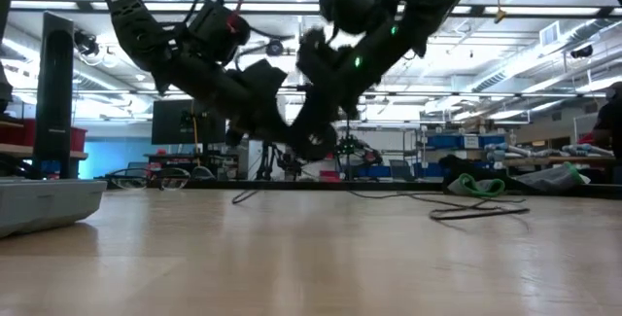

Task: Coil cords
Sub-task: Coil the black wire onto the black spool

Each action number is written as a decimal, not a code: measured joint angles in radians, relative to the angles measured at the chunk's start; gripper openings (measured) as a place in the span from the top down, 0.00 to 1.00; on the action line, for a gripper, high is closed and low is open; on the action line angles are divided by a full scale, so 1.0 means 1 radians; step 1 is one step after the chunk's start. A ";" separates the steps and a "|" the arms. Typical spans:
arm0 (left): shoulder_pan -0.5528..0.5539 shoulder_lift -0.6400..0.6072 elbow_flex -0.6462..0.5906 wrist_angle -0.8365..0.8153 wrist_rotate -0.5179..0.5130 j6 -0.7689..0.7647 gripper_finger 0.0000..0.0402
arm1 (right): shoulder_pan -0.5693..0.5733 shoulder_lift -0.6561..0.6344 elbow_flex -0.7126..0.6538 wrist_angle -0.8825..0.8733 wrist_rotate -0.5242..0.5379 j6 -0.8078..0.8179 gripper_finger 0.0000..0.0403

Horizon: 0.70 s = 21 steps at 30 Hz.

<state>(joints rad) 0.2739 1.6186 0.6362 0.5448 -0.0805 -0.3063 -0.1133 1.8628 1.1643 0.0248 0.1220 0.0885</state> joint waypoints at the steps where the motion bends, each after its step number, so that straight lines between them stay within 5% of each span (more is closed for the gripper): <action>1: 0.000 0.000 -0.002 -0.020 -0.005 0.004 1.00 | 0.000 -0.014 0.000 0.000 -0.010 0.003 1.00; 6: 0.002 -0.003 0.001 -0.010 -0.034 0.007 1.00 | 0.003 -0.027 -0.003 0.004 -0.007 0.019 1.00; 21: 0.006 -0.004 0.003 -0.070 0.023 0.011 1.00 | -0.002 -0.141 -0.005 -0.127 0.260 -0.030 1.00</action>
<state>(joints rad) 0.2798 1.6145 0.6392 0.4748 -0.0575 -0.2951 -0.1151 1.7219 1.1595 -0.1018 0.3816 0.0590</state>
